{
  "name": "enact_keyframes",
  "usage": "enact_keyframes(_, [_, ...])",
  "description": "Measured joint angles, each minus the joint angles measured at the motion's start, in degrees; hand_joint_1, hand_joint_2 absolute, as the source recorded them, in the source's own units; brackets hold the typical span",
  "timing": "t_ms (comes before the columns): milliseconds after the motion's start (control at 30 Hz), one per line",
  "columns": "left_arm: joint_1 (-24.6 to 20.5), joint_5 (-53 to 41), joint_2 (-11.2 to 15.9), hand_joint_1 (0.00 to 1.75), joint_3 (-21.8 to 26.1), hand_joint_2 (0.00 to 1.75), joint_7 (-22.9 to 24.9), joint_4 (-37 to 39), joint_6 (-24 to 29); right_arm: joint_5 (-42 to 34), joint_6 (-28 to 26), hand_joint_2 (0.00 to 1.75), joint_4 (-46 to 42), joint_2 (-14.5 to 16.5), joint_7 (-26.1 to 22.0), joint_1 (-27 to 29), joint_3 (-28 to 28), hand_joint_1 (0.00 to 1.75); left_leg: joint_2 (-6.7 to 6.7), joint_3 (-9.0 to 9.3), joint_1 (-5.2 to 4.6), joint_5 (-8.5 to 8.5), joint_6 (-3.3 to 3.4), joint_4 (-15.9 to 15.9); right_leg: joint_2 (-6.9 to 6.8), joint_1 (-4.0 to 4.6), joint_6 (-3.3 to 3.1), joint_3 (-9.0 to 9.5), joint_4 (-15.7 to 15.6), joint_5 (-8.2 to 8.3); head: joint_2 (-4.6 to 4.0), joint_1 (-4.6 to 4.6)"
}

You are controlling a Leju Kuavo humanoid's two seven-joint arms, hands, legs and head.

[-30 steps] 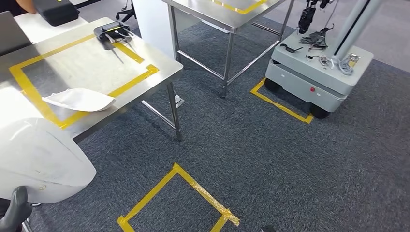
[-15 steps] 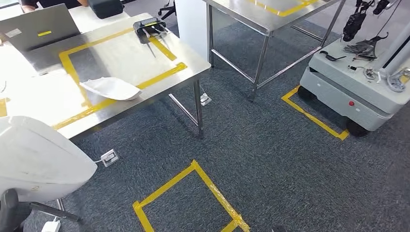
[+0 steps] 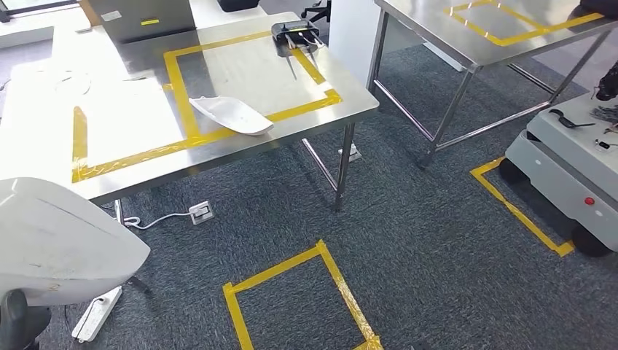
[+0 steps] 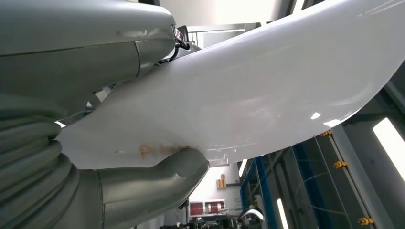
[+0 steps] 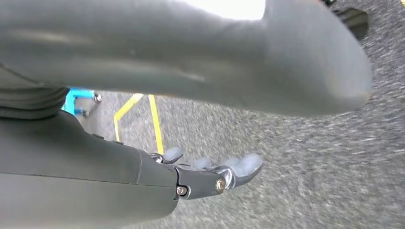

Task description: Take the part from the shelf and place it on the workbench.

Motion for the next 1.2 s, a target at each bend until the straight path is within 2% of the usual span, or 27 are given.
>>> enact_keyframes(33, [-0.12, 0.01, -0.19, 1.75, 0.01, 1.75, -0.01, -0.02, -0.01, -0.04, 0.01, 0.0, 0.0, -0.08, -0.07, 0.1, -0.04, 0.0, -0.74, -0.2, 0.04, 0.11, 0.15, 0.04, 1.69, -0.15, 0.28, -1.92, 4.06, -2.02, 0.0, 0.07])
enact_keyframes(67, [-0.15, 0.03, -0.37, 1.75, 0.01, 1.75, 0.02, 0.0, -0.02, -0.08, 0.04, 0.0, 0.0, -0.14, -0.25, 0.21, -0.13, 0.0, -1.5, -0.38, 0.06, 0.18, 0.22, 0.11, 2.37, -0.27, 0.47, -3.79, 7.92, -3.57, 0.0, 0.1])
enact_keyframes(100, [-0.16, 0.1, -0.56, 1.75, 0.01, 1.75, 0.08, 0.04, -0.02, -0.1, 0.14, 0.0, 0.0, -0.19, -0.62, 0.31, -0.25, 0.0, -2.37, -0.54, 0.08, 0.23, 0.21, 0.21, 2.63, -0.37, 0.61, -5.08, 10.5, -4.18, 0.0, 0.11])
enact_keyframes(133, [-0.19, 0.28, -0.71, 1.75, 0.01, 1.75, 0.24, 0.09, 0.1, -0.11, 0.34, 0.0, 0.0, -0.21, -1.21, 0.37, -0.36, 0.0, -3.26, -0.64, 0.14, 0.27, 0.14, 0.35, 2.71, -0.47, 0.69, -5.25, 10.71, -3.48, 0.0, 0.11])
enact_keyframes(167, [-0.26, 0.6, -0.84, 1.75, 0.05, 1.75, 0.53, 0.11, 0.41, -0.1, 0.61, 0.0, 0.0, -0.21, -2.06, 0.37, -0.45, 0.0, -4.15, -0.71, 0.22, 0.28, -0.02, 0.53, 2.88, -0.6, 0.72, -4.25, 8.49, -1.74, 0.0, 0.1])
enact_keyframes(200, [-0.38, 0.93, -0.94, 1.75, 0.16, 1.75, 0.99, 0.07, 0.95, -0.05, 0.88, 0.0, 0.0, -0.19, -2.95, 0.33, -0.5, 0.0, -5.01, -0.77, 0.34, 0.24, -0.26, 0.75, 3.56, -0.81, 0.76, -2.36, 4.49, 0.52, 0.0, 0.1])
enact_keyframes(233, [-0.51, 1.21, -1.0, 1.75, 0.33, 1.75, 1.52, -0.07, 1.66, 0.02, 1.08, 0.0, 0.01, -0.13, -3.57, 0.27, -0.51, 0.0, -5.76, -0.91, 0.39, 0.2, -0.62, 0.98, 5.05, -1.03, 0.8, -0.44, 0.48, 2.03, 0.0, 0.09])
enact_keyframes(300, [-0.84, 1.81, -1.06, 1.75, 0.78, 1.75, 2.95, -0.64, 3.24, 0.32, 1.08, 0.0, 0.02, 0.16, -3.28, 0.13, -0.51, 0.0, -7.1, -1.36, 0.44, 0.28, -1.57, 1.28, 7.22, -1.24, 0.58, 1.74, -4.42, 3.32, 0.0, 0.06])
enact_keyframes(333, [-0.96, 2.19, -1.06, 1.75, 0.92, 1.75, 3.72, -1.0, 3.92, 0.46, 0.97, 0.0, 0.02, 0.29, -2.48, 0.05, -0.51, 0.0, -7.78, -1.59, 0.48, 0.48, -2.08, 1.19, 7.48, -1.12, 0.29, 1.86, -4.8, 3.09, 0.0, 0.04])
enact_keyframes(400, [-1.06, 2.95, -0.85, 1.75, 1.01, 1.75, 5.46, -1.67, 5.2, 0.55, 0.7, 0.0, 0.02, 0.62, -0.37, -0.02, -0.52, 0.0, -8.88, -2.07, 0.7, 0.91, -2.96, 0.86, 5.85, -1.0, -0.63, 1.86, -5.05, 3.45, 0.0, 0.04])
enact_keyframes(433, [-1.06, 3.15, -0.6, 1.75, 1.02, 1.75, 6.1, -1.92, 5.74, 0.5, 0.58, 0.0, 0.02, 0.78, 0.47, -0.02, -0.55, 0.0, -8.14, -2.43, 0.68, 0.7, -3.24, 1.2, 5.04, -1.0, -1.16, 1.91, -5.26, 3.61, 0.0, -0.01])
enact_keyframes(467, [-1.1, 3.31, -0.16, 1.75, 1.01, 1.75, 6.5, -2.09, 6.13, 0.35, 0.42, 0.0, 0.02, 0.93, 1.16, 0.04, -0.6, 0.0, -6.57, -3.23, 0.57, -0.18, -3.43, 2.58, 4.19, -1.02, -1.65, 1.93, -5.48, 3.78, 0.0, -0.1])
enact_keyframes(533, [-1.14, 3.76, 0.93, 1.75, 0.98, 1.75, 6.32, -2.19, 6.46, -0.09, 0.03, 0.0, 0.02, 1.09, 1.74, 0.22, -0.83, 0.0, -2.55, -5.97, 0.31, -3.55, -3.61, 8.68, 2.6, -0.75, -2.35, 1.91, -5.68, 3.83, 0.0, -0.27])
enact_keyframes(600, [-1.01, 4.18, 1.97, 1.75, 0.92, 1.75, 5.77, -2.01, 6.54, -0.54, -0.24, 0.0, 0.02, 1.18, 1.95, 0.44, -1.19, 0.0, -1.08, -8.8, 0.3, -6.27, -3.65, 15.43, 0.85, -0.35, -2.65, 1.88, -5.63, 3.71, 0.0, -0.3])
enact_keyframes(633, [-0.92, 4.29, 2.4, 1.75, 0.91, 1.75, 5.55, -1.88, 6.58, -0.68, -0.28, 0.0, 0.02, 1.2, 1.99, 0.49, -1.34, 0.0, -0.86, -9.05, 0.29, -6.23, -3.54, 16.48, -0.06, -0.17, -2.75, 1.9, -5.61, 3.64, 0.0, -0.3])
enact_keyframes(667, [-0.88, 4.31, 2.77, 1.75, 0.9, 1.75, 5.38, -1.77, 6.61, -0.75, -0.29, 0.0, 0.02, 1.22, 2.01, 0.48, -1.44, 0.0, -0.62, -8.21, 0.23, -5.21, -3.34, 15.34, -0.93, 0.0, -2.83, 1.97, -5.6, 3.58, 0.0, -0.3])
enact_keyframes(700, [-0.87, 4.32, 3.11, 1.75, 0.9, 1.75, 5.26, -1.69, 6.63, -0.79, -0.28, 0.0, 0.02, 1.25, 2.01, 0.43, -1.5, 0.0, 0.04, -6.26, 0.1, -3.45, -2.99, 12.01, -1.75, 0.15, -2.87, 2.1, -5.6, 3.49, 0.0, -0.29])
enact_keyframes(767, [-0.96, 4.32, 3.61, 1.75, 0.87, 1.75, 5.16, -1.64, 6.66, -0.81, -0.26, 0.0, 0.02, 1.33, 2.0, 0.31, -1.63, 0.0, 3.0, -2.14, -0.58, -1.01, -1.96, 4.49, -3.15, 0.5, -2.71, 2.39, -5.54, 3.25, 0.0, -0.29])
enact_keyframes(833, [-0.99, 4.32, 3.95, 1.75, 0.85, 1.75, 5.05, -1.64, 6.69, -0.81, -0.26, 0.0, 0.02, 1.39, 2.01, 0.22, -1.84, 0.0, 4.54, -0.58, -1.2, -0.6, -1.07, 1.28, -4.45, 0.79, -2.31, 2.58, -5.48, 3.04, 0.0, -0.27])
enact_keyframes(900, [-0.84, 4.33, 4.17, 1.75, 0.83, 1.75, 4.97, -1.63, 6.7, -0.87, -0.26, 0.0, 0.02, 1.41, 1.99, 0.09, -2.0, 0.0, 3.11, -0.75, -1.16, -0.3, -0.54, 0.97, -5.66, 0.88, -1.83, 2.81, -5.5, 2.84, 0.0, -0.26])
enact_keyframes(933, [-0.79, 4.35, 4.26, 1.75, 0.83, 1.75, 4.9, -1.63, 6.7, -1.03, -0.24, 0.0, 0.01, 1.42, 1.9, 0.02, -2.05, 0.0, 2.4, -0.74, -0.98, -0.09, -0.3, 0.74, -5.06, 0.81, -1.47, 2.85, -5.21, 2.49, 0.0, -0.24])
enact_keyframes(1000, [-1.13, 4.46, 4.4, 1.75, 0.62, 1.75, 4.65, -1.5, 6.79, -1.97, -0.12, 0.0, 0.01, 1.43, 0.85, 0.0, -2.35, 0.0, 1.18, -0.71, -0.5, 0.43, 0.32, 0.29, -1.44, 0.53, -0.7, 1.48, -1.82, 0.25, 0.0, -0.16])
enact_keyframes(1033, [-1.45, 4.51, 4.39, 1.75, 0.34, 1.75, 4.47, -1.31, 6.83, -2.72, -0.05, 0.0, 0.02, 1.43, -0.1, 0.04, -2.64, 0.0, 0.63, -0.9, -0.42, 0.59, 0.52, 0.25, 0.69, 0.3, -0.42, -0.11, 1.58, -1.5, 0.0, -0.1])
enact_keyframes(1100, [-2.23, 4.53, 4.22, 1.75, -0.61, 1.75, 4.21, -0.61, 6.87, -4.26, 0.06, 0.0, 0.02, 1.43, -2.06, 0.1, -3.52, 0.0, -0.52, -1.31, -0.32, 0.82, 0.69, 0.33, 2.4, -0.05, -0.09, -3.84, 8.83, -4.29, 0.0, -0.09])
enact_keyframes(1133, [-2.71, 4.45, 4.06, 1.75, -1.14, 1.75, 4.16, -0.15, 6.88, -4.73, 0.22, 0.0, 0.02, 1.43, -2.95, 0.11, -3.95, 0.0, -1.1, -1.44, -0.27, 0.89, 0.65, 0.41, 2.55, -0.19, 0.03, -4.81, 10.44, -4.27, 0.0, -0.09])
enact_keyframes(1167, [-3.31, 4.29, 3.88, 1.75, -1.69, 1.75, 4.15, 0.38, 6.93, -4.93, 0.47, 0.0, 0.02, 1.41, -3.68, 0.11, -4.31, 0.0, -1.58, -1.52, -0.19, 0.93, 0.55, 0.55, 2.59, -0.31, 0.13, -4.67, 9.75, -3.08, 0.0, -0.09])
enact_keyframes(1200, [-4.0, 4.03, 3.69, 1.75, -2.19, 1.75, 4.1, 0.89, 6.99, -4.92, 0.74, 0.0, 0.02, 1.39, -4.35, 0.08, -4.52, 0.0, -1.97, -1.56, -0.06, 0.93, 0.39, 0.73, 2.61, -0.46, 0.23, -3.43, 6.81, -1.01, 0.0, -0.09])
